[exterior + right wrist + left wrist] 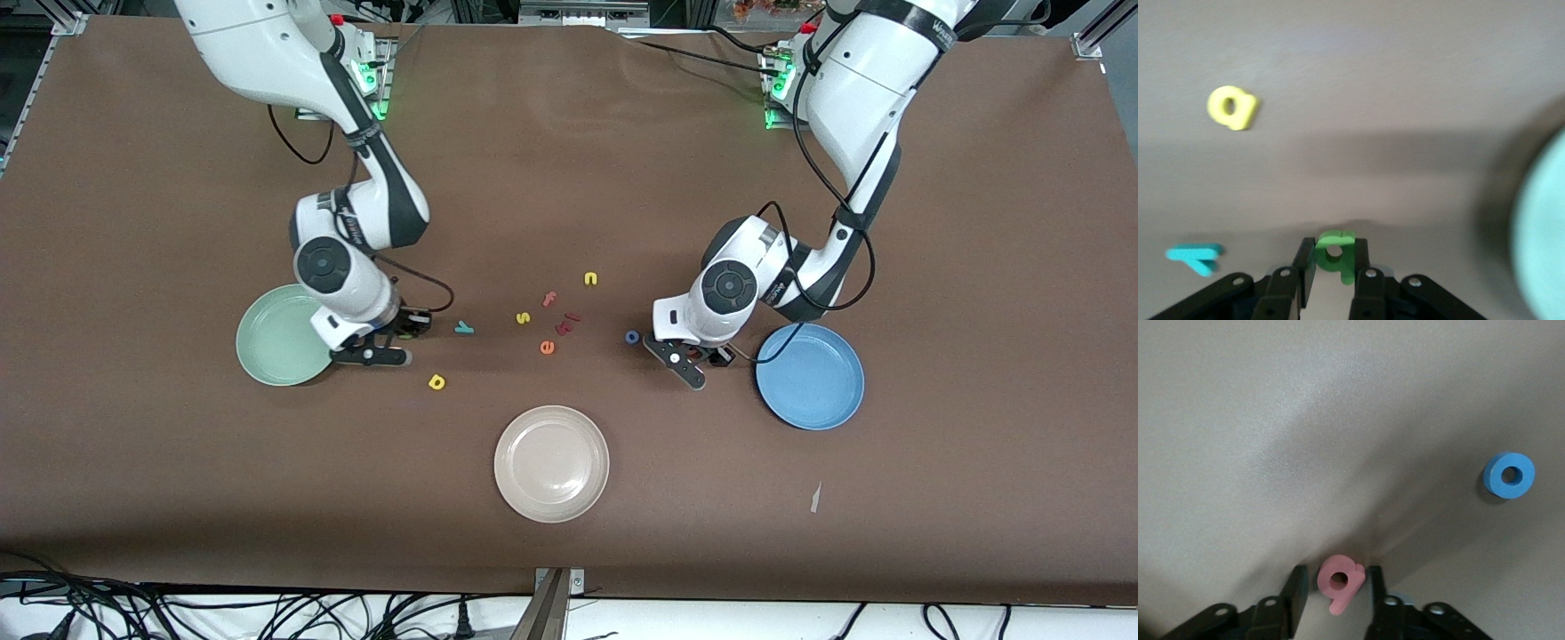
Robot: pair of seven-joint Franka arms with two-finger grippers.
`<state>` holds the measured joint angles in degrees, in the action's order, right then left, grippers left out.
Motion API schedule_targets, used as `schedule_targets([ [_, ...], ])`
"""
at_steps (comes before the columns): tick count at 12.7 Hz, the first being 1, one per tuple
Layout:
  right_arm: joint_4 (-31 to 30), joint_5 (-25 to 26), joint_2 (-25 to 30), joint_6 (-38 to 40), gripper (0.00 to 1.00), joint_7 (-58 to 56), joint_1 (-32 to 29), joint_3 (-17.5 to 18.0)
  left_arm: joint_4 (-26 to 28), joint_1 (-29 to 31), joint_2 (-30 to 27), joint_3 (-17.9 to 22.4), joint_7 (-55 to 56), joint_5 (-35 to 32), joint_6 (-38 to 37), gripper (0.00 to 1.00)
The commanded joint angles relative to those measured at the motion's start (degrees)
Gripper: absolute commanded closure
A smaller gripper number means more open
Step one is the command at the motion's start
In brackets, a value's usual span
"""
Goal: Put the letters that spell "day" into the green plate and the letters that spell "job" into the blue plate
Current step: 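Grasp the pink letter with the left gripper while the right gripper lifts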
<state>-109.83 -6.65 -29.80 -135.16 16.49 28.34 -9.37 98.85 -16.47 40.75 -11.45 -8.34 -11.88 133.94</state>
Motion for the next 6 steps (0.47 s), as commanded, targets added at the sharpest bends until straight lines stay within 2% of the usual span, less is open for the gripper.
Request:
schedule_targets([
  [1, -1.61, -0.65, 4.30, 6.47, 0.80, -9.43, -0.57, -5.28, 0.64, 0.39, 0.12, -0.24, -0.62, -1.74, 1.06, 0.63],
  [4, -4.16, -0.73, 5.45, 6.84, 0.80, -12.87, -0.57, -8.72, 0.64, 0.47, -0.49, -0.24, -0.62, -1.74, 0.54, 0.88],
  [6, -5.39, -0.73, 5.37, 6.84, 0.79, -16.56, -0.66, -11.27, 0.64, 0.74, -2.24, -0.33, -0.71, -1.74, -1.38, 0.89],
])
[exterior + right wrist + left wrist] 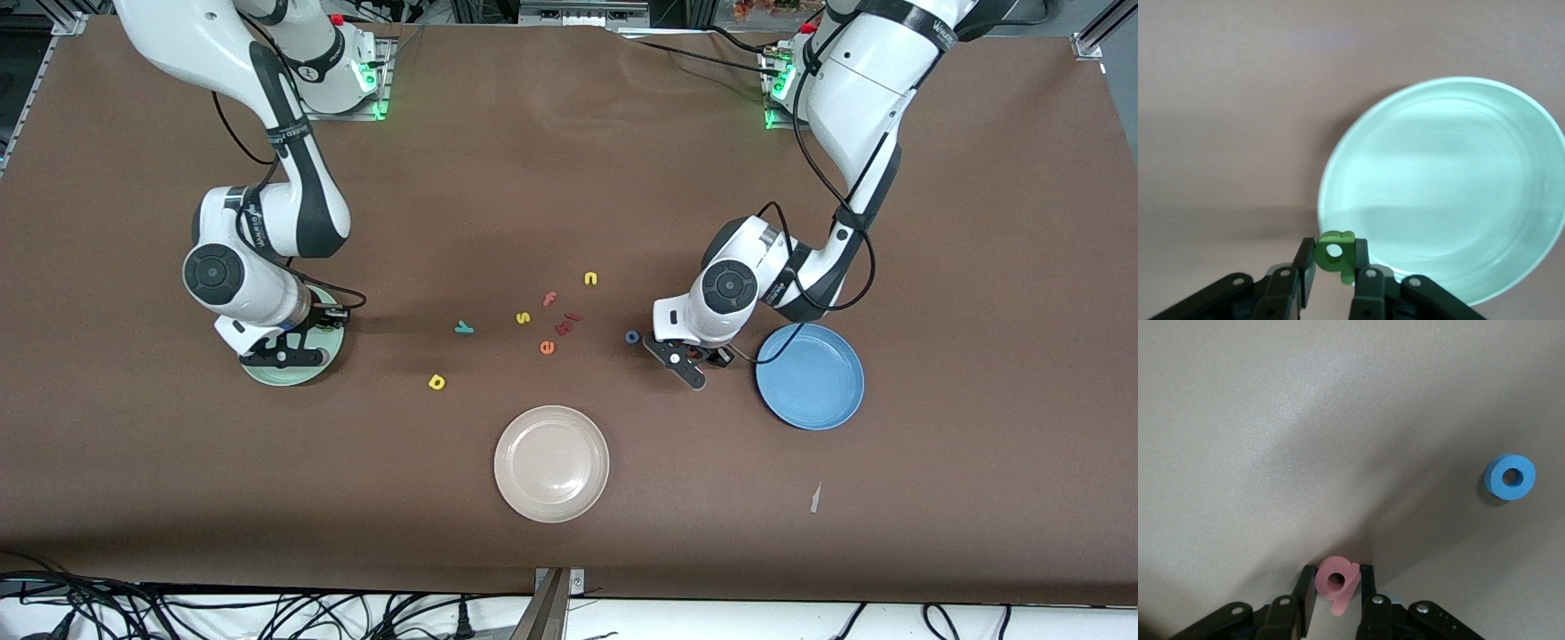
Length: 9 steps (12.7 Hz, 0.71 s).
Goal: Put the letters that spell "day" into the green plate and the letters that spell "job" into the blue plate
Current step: 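Grasp the pink letter with the left gripper while the right gripper lifts, then drop the green 'a' on the green plate while the left gripper drops pink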
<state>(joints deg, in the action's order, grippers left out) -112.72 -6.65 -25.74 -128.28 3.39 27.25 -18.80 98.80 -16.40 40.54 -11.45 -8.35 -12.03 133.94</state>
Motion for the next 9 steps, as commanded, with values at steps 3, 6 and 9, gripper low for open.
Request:
schedule_targets([
  [3, -2.68, -0.73, 0.69, 0.22, 0.76, -5.14, -2.53, -3.88, -0.01, 1.37, -6.16, -0.33, -0.70, -1.59, -7.97, 0.89],
  [6, -1.20, -4.75, 0.34, 3.37, 0.00, -4.62, -3.08, -3.88, -0.28, 6.01, -7.76, -0.33, -12.16, -1.59, -10.54, 0.89],
  [9, 1.79, -5.30, 0.34, 6.72, 0.00, -1.04, -1.42, -2.74, -0.10, 10.24, -7.24, -0.24, -23.00, -1.59, -10.46, 0.83],
])
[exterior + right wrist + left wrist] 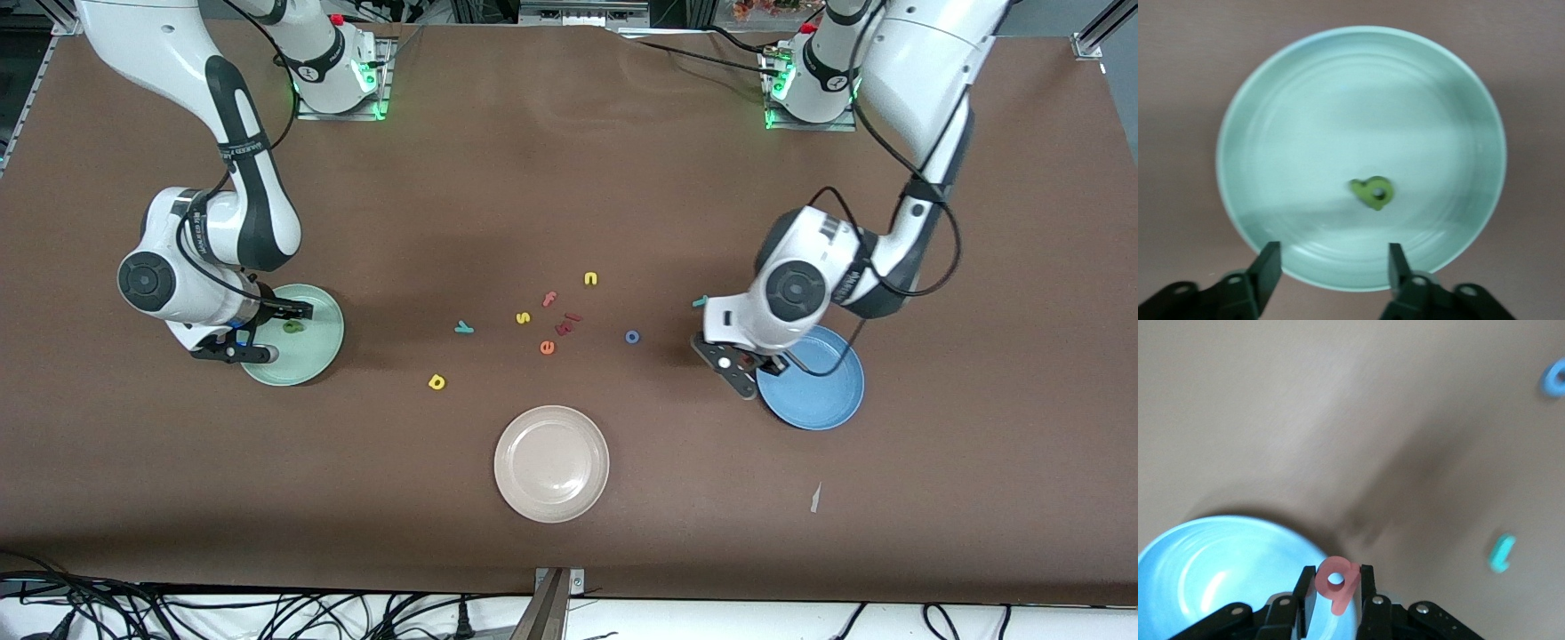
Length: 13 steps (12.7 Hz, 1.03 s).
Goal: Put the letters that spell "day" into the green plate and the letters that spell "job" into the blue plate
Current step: 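Drop the green 'a' on the green plate while the left gripper drops pink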
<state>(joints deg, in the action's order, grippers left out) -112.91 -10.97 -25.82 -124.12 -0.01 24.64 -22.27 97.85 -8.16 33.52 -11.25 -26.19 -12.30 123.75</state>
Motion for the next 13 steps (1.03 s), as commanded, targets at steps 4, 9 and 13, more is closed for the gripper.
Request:
schedule_targets([
  [4, 4.45, -4.22, -1.07, 0.29, 0.00, 14.39, 1.81, 8.10, 0.85, 5.43, 1.11, -0.44, -11.07, -1.33, 0.26, 0.82],
  [9, 11.03, -4.32, -7.13, -3.76, 0.00, 30.39, 8.57, 9.97, 1.38, 4.91, 0.59, -0.53, -12.39, -1.41, 0.00, 0.00],
  [13, 13.95, -4.76, -11.00, -8.23, 0.00, 38.57, 12.01, 10.06, 1.90, 2.72, -1.61, -2.55, -8.90, -1.33, -2.88, 0.00],
])
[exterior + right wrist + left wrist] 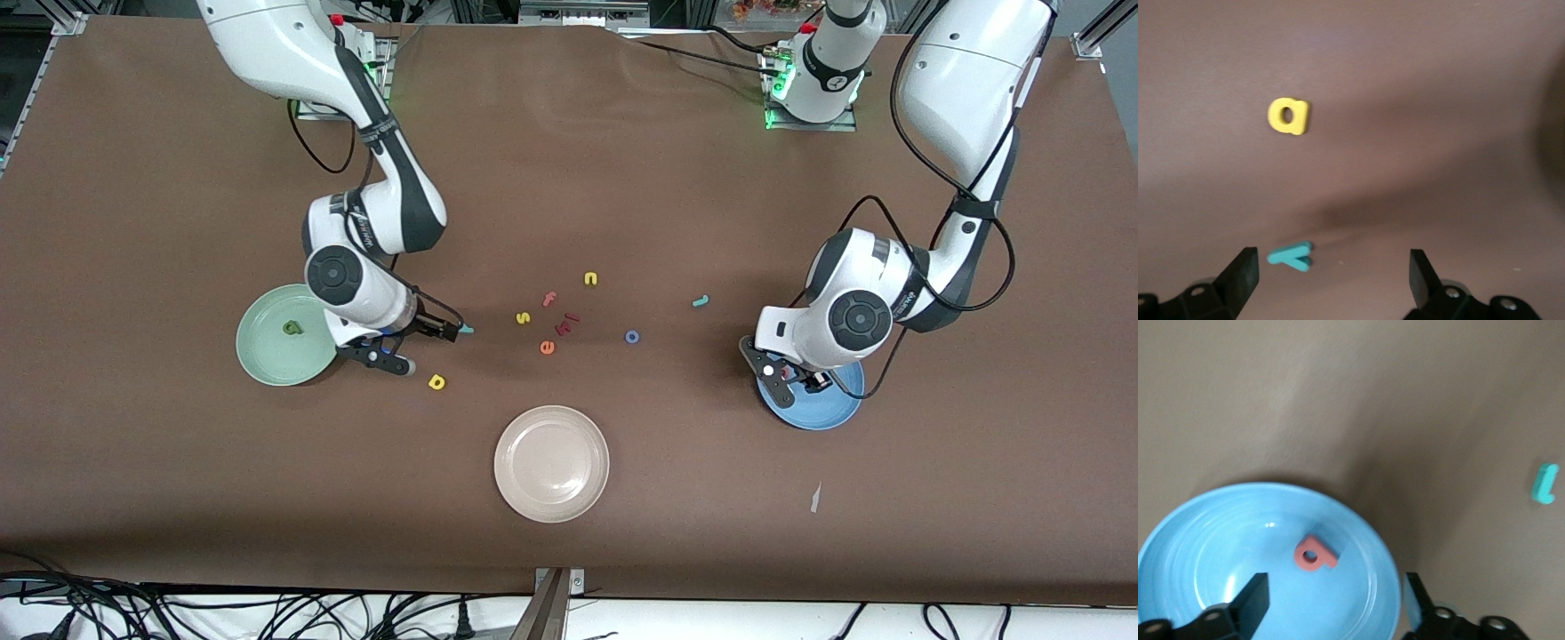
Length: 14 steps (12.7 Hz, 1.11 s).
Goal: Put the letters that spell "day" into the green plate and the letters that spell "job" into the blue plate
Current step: 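Grasp the teal 'l' with the left gripper while the right gripper reaches teal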
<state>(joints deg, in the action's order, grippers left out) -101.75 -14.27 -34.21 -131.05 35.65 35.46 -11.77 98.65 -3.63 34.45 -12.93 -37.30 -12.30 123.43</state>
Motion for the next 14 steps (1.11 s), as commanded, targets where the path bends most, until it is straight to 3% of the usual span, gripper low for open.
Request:
schedule_targets([
  [1, 2.79, -2.25, -3.14, -2.79, 0.00, 4.85, 1.46, -0.36, 1.98, -2.69, -2.89, -0.96, 6.41, -1.33, -2.85, 0.00],
  [7, 1.91, -2.79, -4.46, -4.92, 0.00, 5.31, 3.30, 0.87, 12.08, -8.67, -4.56, -2.88, 37.26, -1.33, 3.02, 0.00],
  [10, 1.47, -2.79, -5.60, -5.88, 0.00, 5.22, 4.62, 0.96, 16.03, -8.24, -4.56, -3.42, 41.26, -1.33, 8.56, 0.00],
  [12, 1.38, -2.79, -6.30, -6.32, 0.02, 5.14, 4.80, 0.96, 20.33, -7.80, -4.48, -3.42, 41.61, -1.33, 16.53, 0.02],
  [14, 1.03, -2.79, -6.57, -7.38, 0.06, 4.88, 5.24, 0.96, 21.06, -7.80, -4.56, -3.42, 41.44, -1.41, 17.80, 0.15],
])
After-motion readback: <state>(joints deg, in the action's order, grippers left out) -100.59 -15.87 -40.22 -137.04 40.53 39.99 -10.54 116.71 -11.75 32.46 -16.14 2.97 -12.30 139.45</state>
